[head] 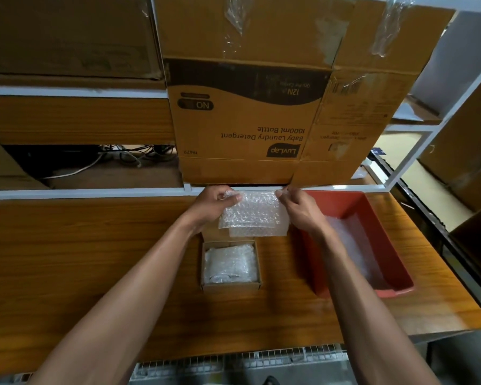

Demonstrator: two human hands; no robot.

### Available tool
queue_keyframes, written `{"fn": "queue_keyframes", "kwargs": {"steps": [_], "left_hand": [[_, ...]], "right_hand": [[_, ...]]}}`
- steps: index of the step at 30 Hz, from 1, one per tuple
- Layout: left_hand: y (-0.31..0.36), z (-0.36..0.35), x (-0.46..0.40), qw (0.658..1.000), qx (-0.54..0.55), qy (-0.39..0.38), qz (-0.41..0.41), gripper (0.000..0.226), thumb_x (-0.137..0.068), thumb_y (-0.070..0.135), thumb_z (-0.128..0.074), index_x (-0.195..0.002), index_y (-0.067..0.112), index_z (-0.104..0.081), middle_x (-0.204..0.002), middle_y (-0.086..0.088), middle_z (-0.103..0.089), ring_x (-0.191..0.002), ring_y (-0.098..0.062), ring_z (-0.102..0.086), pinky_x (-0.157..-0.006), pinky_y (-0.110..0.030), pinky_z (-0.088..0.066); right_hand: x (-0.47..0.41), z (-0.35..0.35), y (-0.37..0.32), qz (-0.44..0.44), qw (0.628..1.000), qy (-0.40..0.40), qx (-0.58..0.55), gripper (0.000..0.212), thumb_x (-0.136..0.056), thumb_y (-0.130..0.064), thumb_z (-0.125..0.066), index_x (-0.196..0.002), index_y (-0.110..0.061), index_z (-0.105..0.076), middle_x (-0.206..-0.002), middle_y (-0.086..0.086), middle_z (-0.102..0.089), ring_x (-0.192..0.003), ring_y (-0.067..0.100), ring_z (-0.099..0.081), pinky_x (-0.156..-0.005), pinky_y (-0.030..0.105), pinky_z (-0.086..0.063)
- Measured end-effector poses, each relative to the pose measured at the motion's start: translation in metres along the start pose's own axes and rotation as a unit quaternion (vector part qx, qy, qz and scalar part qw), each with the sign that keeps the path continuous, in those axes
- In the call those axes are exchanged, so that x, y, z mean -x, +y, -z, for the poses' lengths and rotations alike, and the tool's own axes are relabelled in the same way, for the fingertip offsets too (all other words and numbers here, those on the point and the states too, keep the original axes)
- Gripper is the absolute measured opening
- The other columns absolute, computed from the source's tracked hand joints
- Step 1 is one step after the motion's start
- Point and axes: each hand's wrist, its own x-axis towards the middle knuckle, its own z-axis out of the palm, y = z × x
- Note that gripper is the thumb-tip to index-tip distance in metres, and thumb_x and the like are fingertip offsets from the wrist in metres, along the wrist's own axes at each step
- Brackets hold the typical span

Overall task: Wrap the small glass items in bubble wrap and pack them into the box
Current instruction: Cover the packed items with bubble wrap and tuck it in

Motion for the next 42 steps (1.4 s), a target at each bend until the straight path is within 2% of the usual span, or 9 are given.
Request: {"fn": "queue_keyframes", "kwargs": {"steps": [5, 12, 21, 25, 27, 29, 34, 39, 42], "left_hand": [[0.0, -0.012, 0.006, 0.997, 0.058, 0.039, 0.038, 0.092, -0.101, 0.051, -0.064, -0.168, 0.012, -0.014, -0.173, -0.014, -0.022, -0.158, -0.03, -0.027, -0.122, -0.041, -0.031], [-0.01, -0.019, 0.011, 0.998, 0.028, 0.054, 0.032, 0.098, -0.1, 0.066, -0.054, -0.169, 0.019, -0.002, -0.177, -0.009, -0.008, -0.16, -0.031, -0.018, -0.125, -0.049, -0.027], [-0.025, -0.012, 0.015, 0.996, 0.072, 0.041, 0.038, 0.094, -0.098, 0.04, -0.073, -0.167, 0.011, -0.017, -0.17, -0.016, -0.026, -0.154, -0.031, -0.031, -0.111, -0.033, -0.036], [-0.025, -0.008, 0.016, 0.993, 0.105, 0.034, 0.049, 0.087, -0.096, 0.035, -0.076, -0.165, 0.016, -0.026, -0.165, -0.013, -0.036, -0.151, -0.03, -0.038, -0.116, -0.039, -0.039], [-0.029, -0.004, 0.015, 0.994, 0.107, 0.013, 0.013, 0.047, -0.097, 0.021, -0.076, -0.14, 0.017, -0.059, -0.14, -0.011, -0.06, -0.13, -0.03, -0.057, -0.102, -0.042, -0.051], [-0.031, -0.002, 0.016, 0.994, 0.111, 0.008, -0.01, 0.02, -0.097, 0.001, -0.069, -0.111, 0.015, -0.07, -0.122, -0.006, -0.068, -0.116, -0.03, -0.064, -0.089, -0.037, -0.056], [-0.03, 0.002, 0.017, 0.995, 0.102, -0.003, -0.014, 0.033, -0.095, -0.011, -0.064, -0.098, 0.02, -0.078, -0.127, -0.004, -0.068, -0.122, -0.028, -0.064, -0.095, -0.042, -0.061], [-0.037, 0.003, 0.019, 0.992, 0.127, -0.023, 0.011, 0.032, -0.109, -0.002, -0.045, -0.107, 0.007, -0.075, -0.137, -0.009, -0.062, -0.127, -0.029, -0.063, -0.099, -0.041, -0.06], [-0.038, 0.0, 0.023, 0.984, 0.175, -0.027, 0.025, 0.039, -0.114, 0.01, -0.035, -0.113, -0.005, -0.071, -0.141, -0.016, -0.06, -0.124, -0.035, -0.065, -0.093, -0.035, -0.06]], "right_hand": [[0.004, -0.013, 0.001, -0.022, 0.99, -0.051, -0.131, 0.037, -0.098, -0.051, -0.07, -0.121, -0.024, -0.062, -0.11, -0.002, -0.073, -0.1, 0.012, -0.071, -0.086, 0.028, -0.055], [0.0, -0.023, 0.006, -0.026, 0.982, -0.046, -0.18, 0.038, -0.097, -0.049, -0.072, -0.117, -0.017, -0.065, -0.083, -0.011, -0.066, -0.077, 0.008, -0.064, -0.073, 0.034, -0.053], [0.004, -0.021, 0.007, -0.07, 0.972, -0.095, -0.203, 0.104, -0.083, -0.061, -0.082, -0.161, -0.015, -0.031, -0.153, -0.002, -0.048, -0.137, 0.026, -0.053, -0.113, 0.041, -0.046], [0.005, -0.021, 0.009, -0.064, 0.965, -0.109, -0.229, 0.028, -0.093, -0.021, -0.081, -0.116, -0.013, -0.066, -0.1, -0.002, -0.078, -0.095, 0.022, -0.074, -0.078, 0.026, -0.056], [0.004, -0.021, 0.012, -0.048, 0.962, -0.091, -0.252, 0.013, -0.096, -0.009, -0.075, -0.107, -0.01, -0.07, -0.09, -0.003, -0.078, -0.083, 0.016, -0.071, -0.073, 0.027, -0.054], [0.003, -0.019, 0.013, -0.04, 0.963, -0.079, -0.255, 0.013, -0.096, 0.004, -0.069, -0.106, -0.004, -0.071, -0.092, 0.004, -0.077, -0.081, 0.015, -0.067, -0.069, 0.025, -0.053], [0.004, -0.015, 0.018, -0.065, 0.948, -0.131, -0.284, 0.043, -0.095, 0.025, -0.037, -0.115, -0.001, -0.066, -0.11, 0.011, -0.073, -0.082, 0.012, -0.071, -0.063, 0.022, -0.055], [-0.002, -0.019, 0.034, -0.109, 0.924, -0.152, -0.332, 0.045, -0.105, 0.007, -0.032, -0.109, -0.009, -0.074, -0.129, 0.023, -0.07, -0.11, 0.04, -0.064, -0.101, 0.061, -0.048], [-0.002, -0.02, 0.038, -0.121, 0.904, -0.163, -0.377, 0.043, -0.106, -0.011, -0.031, -0.113, -0.005, -0.073, -0.132, 0.031, -0.066, -0.102, 0.04, -0.064, -0.092, 0.056, -0.053]]}}
